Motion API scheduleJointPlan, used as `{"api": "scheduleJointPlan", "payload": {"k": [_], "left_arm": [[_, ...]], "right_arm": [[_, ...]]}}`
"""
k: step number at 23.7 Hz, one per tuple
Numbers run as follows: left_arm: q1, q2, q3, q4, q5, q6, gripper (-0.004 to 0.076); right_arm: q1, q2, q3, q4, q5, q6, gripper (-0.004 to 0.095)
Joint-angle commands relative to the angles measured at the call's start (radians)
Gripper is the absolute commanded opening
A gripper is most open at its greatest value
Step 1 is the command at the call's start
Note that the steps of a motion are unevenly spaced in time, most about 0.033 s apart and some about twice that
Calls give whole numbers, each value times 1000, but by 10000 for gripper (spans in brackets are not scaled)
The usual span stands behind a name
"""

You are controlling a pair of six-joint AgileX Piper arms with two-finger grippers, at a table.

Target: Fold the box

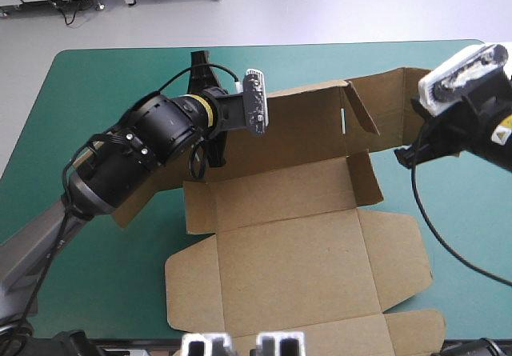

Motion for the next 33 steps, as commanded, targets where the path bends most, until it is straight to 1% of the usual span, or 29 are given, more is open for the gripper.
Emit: {"api": "scheduleJointPlan", "payload": {"k": [1,3,5,7,8,10,11,12,13,14,15,18,19,21,24,25,27,28,33], "left_arm": [[-10,-39,64,163,-113,-93,-10],[-10,-39,133,213,-134,-169,-10],[-15,-41,200,268,-182,-226,-10],[-24,-43,259,325,-243,-270,-10],[-35,-43,303,379,-289,-313,-10],[-56,-48,366,501,-347,-412,-10],[-83,-57,438,707,-404,-570,-10],[-93,-62,467,803,-418,-646,-10],[-111,-78,540,1053,-423,-850,-10],[-115,-85,575,1158,-417,-948,-10],[-115,-100,632,1290,-406,-1087,-10],[-115,-109,689,1288,-374,-1130,-10],[-115,-109,712,1288,-335,-1142,-10],[-115,-109,721,1288,-305,-1166,-10],[-115,-109,721,1288,-290,-1182,-10],[-115,-109,721,1288,-286,-1182,-10],[-115,-109,721,1288,-255,-1182,-10],[-115,-109,721,1288,-245,-1182,-10],[-115,-109,721,1288,-247,-1186,-10]], "right_arm": [[-2,88,-158,-5,-6,-10,-24],[-2,148,-234,-5,46,-13,-24],[-2,207,-307,-5,94,-19,-24],[-2,273,-383,-3,137,-19,-24],[-2,305,-418,-3,160,-19,-24],[-2,367,-479,-5,192,-10,-24],[-2,415,-512,-10,201,-6,-24],[-2,431,-518,-10,200,-6,-24],[-7,468,-522,-10,200,-6,-24],[-8,481,-522,-14,200,-6,-24],[-17,517,-522,-37,195,-6,-24],[-34,572,-522,-56,180,14,-24],[-48,612,-522,-52,171,14,-24],[-54,667,-522,-50,159,18,-24],[-61,752,-522,37,164,26,-24],[-63,781,-522,89,167,21,-24],[-65,801,-495,123,173,-1,-24],[-65,801,-469,118,177,-1,-24],[-65,793,-334,115,201,-12,-24]]}}
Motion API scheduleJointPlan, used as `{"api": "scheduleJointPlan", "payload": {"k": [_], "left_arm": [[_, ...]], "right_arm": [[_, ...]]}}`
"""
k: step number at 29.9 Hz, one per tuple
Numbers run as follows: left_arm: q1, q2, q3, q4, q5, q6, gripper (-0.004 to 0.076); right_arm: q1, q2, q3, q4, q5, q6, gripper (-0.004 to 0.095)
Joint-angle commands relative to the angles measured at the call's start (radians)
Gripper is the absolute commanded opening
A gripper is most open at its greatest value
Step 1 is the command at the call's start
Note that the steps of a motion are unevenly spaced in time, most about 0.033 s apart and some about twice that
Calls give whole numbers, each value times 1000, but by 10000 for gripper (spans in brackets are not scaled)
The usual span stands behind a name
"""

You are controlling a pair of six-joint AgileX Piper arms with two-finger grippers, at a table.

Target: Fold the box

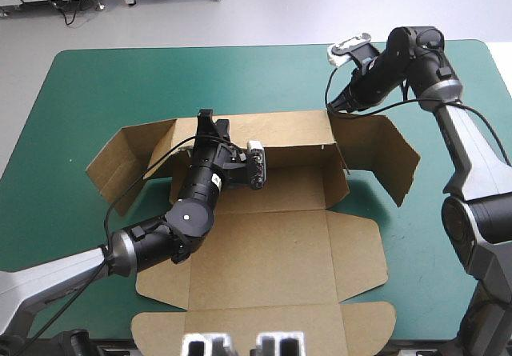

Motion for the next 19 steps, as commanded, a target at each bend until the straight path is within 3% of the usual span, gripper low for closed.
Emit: {"api": "scheduleJointPlan", "payload": {"k": [1,9,12,19], "left_arm": [[-7,-39,-27,75,48,-21,-10],[-7,-39,-27,75,26,-21,-10],[-7,-39,-27,75,26,-21,-10],[-7,-39,-35,75,23,-30,-9]], "right_arm": [[-6,-64,68,27,12,-16,-24],[-8,-168,247,136,14,-105,-24],[-10,-225,295,129,12,-129,-25],[-88,-340,353,196,12,-158,-24]]}}
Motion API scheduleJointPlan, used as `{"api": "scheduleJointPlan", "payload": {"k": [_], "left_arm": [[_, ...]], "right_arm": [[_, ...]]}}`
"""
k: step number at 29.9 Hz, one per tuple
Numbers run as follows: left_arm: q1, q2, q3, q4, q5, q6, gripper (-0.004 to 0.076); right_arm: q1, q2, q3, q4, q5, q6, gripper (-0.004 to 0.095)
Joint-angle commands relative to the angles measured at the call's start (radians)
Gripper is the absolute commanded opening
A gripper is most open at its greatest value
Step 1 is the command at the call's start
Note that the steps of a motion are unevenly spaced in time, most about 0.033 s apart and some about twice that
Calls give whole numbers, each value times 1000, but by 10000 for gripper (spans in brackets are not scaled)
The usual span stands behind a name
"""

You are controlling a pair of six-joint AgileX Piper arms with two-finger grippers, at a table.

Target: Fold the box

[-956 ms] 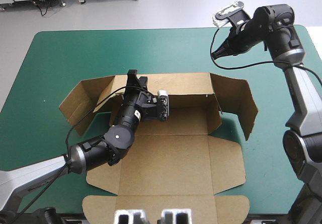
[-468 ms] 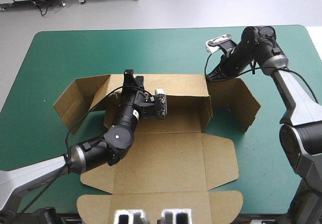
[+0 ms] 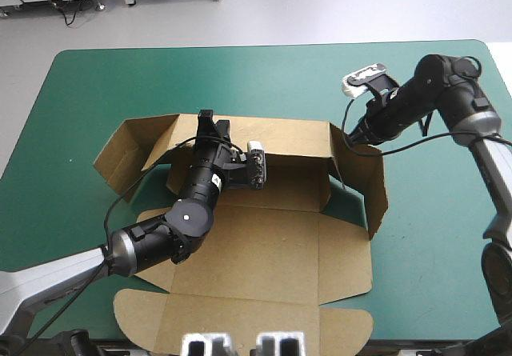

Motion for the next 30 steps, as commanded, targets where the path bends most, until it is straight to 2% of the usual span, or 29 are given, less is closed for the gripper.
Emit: {"api": "scheduleJointPlan", "payload": {"k": [1,9,12,14,17,19,22,24,26,28,30], "left_arm": [[-7,-39,-42,76,26,-26,-9],[-7,-39,-79,72,-23,-25,13],[-7,-39,-82,72,-27,-18,13],[-7,-39,-82,61,-27,-18,13],[-7,-39,-82,40,-27,-16,13],[-7,-39,-82,22,-27,-13,13],[-7,-39,-82,-11,-27,17,13],[-7,-39,-82,-49,-27,61,13],[-7,-39,-82,-82,-27,101,13],[-7,-39,-82,-86,-27,102,13],[-7,-39,-82,-86,-27,102,13]], "right_arm": [[-45,-87,21,101,21,-54,-24],[-54,-100,162,237,18,-210,-24],[-54,-126,225,292,-20,-271,-24],[-54,-157,278,307,-71,-318,-24],[-54,-223,391,340,-209,-389,-24],[-54,-277,489,392,-338,-464,-24],[-52,-350,645,561,-522,-663,-24],[-52,-387,734,710,-594,-842,-24],[-52,-415,815,867,-631,-1041,-23],[-52,-432,870,976,-628,-1183,-23],[-52,-438,899,1033,-610,-1250,-23]]}}
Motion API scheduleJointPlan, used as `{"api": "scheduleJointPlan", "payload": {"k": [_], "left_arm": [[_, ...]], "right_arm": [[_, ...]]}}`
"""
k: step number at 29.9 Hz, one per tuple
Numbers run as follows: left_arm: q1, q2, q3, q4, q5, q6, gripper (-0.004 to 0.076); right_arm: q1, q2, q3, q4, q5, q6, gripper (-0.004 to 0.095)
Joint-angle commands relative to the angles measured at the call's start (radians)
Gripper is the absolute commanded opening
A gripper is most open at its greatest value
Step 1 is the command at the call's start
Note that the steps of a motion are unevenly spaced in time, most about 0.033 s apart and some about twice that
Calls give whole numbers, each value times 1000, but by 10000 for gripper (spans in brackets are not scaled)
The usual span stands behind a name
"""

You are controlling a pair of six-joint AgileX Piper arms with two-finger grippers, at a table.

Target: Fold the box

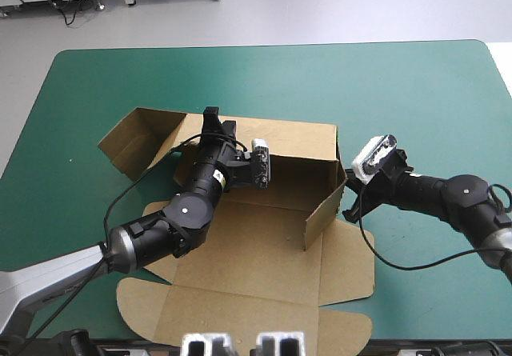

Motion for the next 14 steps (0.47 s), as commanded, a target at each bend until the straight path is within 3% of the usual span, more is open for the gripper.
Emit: {"api": "scheduleJointPlan", "payload": {"k": [1,5,7,9,10,14], "left_arm": [[-7,-39,-35,20,30,1,13],[-7,-39,-35,-22,30,27,13],[-7,-39,-35,-68,37,66,13],[-7,-39,-35,-117,44,106,13],[-7,-39,-35,-142,46,127,13],[-7,-39,-35,-172,53,148,13]], "right_arm": [[-6,-40,22,158,21,-146,-23],[-6,-46,22,106,32,-79,-16],[-6,-46,22,49,53,-62,55],[-6,-46,18,2,87,-60,178],[-6,-46,16,-16,113,-60,331],[-6,-48,-2,-37,133,-29,753]]}}
